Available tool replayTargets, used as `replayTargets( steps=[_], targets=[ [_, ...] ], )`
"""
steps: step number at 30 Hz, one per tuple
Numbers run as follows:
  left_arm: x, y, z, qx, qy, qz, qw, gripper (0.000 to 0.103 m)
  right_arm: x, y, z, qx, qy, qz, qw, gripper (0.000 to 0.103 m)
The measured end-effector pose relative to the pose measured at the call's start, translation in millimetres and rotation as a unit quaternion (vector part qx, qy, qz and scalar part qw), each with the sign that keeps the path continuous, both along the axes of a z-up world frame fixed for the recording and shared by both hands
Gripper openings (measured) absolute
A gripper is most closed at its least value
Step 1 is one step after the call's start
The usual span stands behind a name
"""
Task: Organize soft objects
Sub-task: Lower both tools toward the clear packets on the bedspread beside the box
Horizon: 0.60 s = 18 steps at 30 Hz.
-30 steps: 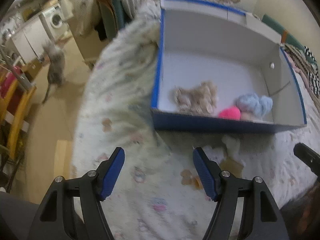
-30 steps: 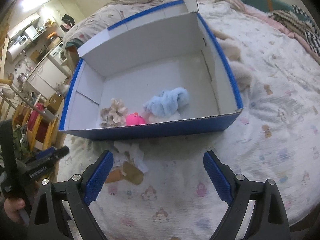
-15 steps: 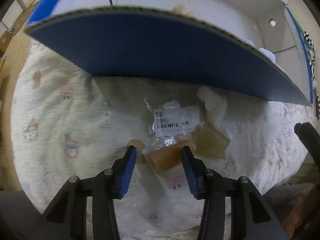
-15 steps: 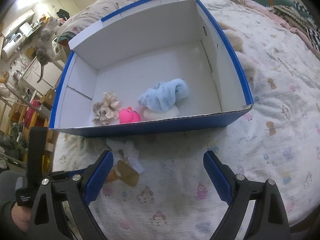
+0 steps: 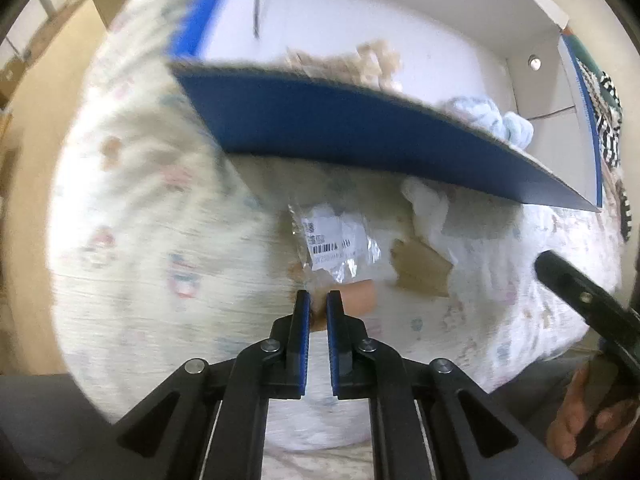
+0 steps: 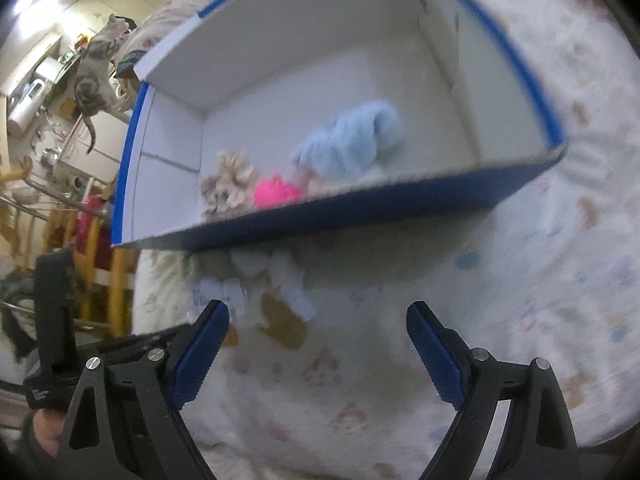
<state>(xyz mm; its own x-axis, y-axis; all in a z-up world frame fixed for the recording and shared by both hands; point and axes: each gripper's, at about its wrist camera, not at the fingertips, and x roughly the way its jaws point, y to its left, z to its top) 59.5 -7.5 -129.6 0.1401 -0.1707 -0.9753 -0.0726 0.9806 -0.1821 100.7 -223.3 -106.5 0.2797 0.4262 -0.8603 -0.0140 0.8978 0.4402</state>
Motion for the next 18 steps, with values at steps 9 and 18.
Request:
replayTargets(
  steps=[9,18],
  targets=[
    [2.3,13.7,-3.6,-0.021,0.015,0.007,0.9996,0.005,4.3,27.0,-24.0,0.03,0.056,0.021,0.998,0.068],
    [-7.2,-10.9,-18.8,-0.032,0.041,-0.046,0.9976,0.004,8.7,61.8,-18.6,0.116,0.064,0.05,0.99,0.054]
  ],
)
